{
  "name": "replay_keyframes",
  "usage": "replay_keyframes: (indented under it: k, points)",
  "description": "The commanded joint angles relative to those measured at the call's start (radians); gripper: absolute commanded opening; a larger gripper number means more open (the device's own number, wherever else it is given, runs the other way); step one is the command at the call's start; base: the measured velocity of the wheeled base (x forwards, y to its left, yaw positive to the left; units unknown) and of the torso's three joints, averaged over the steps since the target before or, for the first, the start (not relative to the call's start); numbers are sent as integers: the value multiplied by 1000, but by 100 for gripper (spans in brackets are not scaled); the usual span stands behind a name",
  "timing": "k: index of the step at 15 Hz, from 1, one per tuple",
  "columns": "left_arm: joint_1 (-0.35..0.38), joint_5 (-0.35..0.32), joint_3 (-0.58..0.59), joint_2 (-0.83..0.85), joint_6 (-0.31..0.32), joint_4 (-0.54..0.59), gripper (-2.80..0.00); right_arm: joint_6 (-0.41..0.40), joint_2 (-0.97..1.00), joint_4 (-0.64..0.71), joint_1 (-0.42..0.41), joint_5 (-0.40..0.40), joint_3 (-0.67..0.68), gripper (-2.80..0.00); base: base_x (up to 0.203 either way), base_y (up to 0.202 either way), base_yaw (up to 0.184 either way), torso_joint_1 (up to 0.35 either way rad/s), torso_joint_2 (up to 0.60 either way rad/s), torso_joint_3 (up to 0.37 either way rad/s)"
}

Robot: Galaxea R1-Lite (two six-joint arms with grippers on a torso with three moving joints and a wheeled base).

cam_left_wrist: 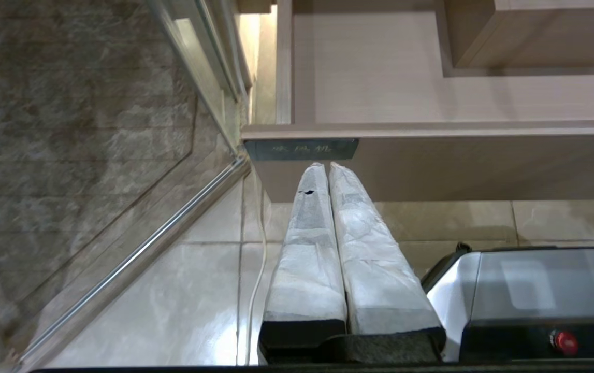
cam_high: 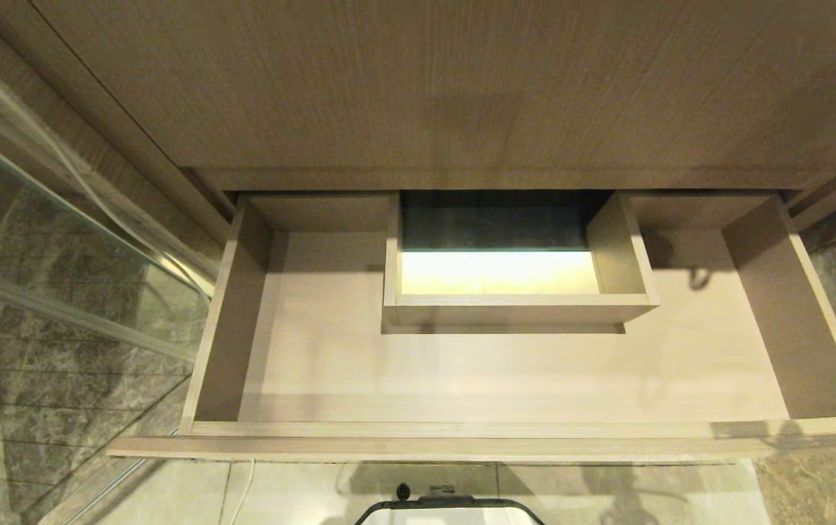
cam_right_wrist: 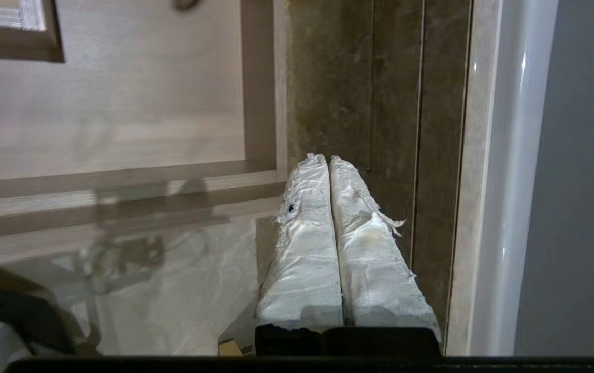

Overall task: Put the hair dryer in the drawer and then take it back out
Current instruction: Close the drawer

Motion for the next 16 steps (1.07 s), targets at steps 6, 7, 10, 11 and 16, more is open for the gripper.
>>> replay_keyframes:
  k: [6,7,10,11,16]
  points:
    - [0,0,0,0,0,-1,-280,-72,21,130,-3,-40,19,-280,0,0,0,37,228,248]
    - [-1,0,0,0,0,-1,-280,-129,18,168,-19,-97,20,-280,0,0,0,108,50,118]
    - [0,0,0,0,0,-1,-280,-152,22,361,-38,-134,40,-280,0,0,0,66,41,118]
    - [-1,0,0,0,0,-1,-280,-138,31,433,-38,-134,59,-280,0,0,0,41,19,43]
    - [0,0,0,0,0,-1,-280,65,166,445,-37,-130,232,-280,0,0,0,16,4,23]
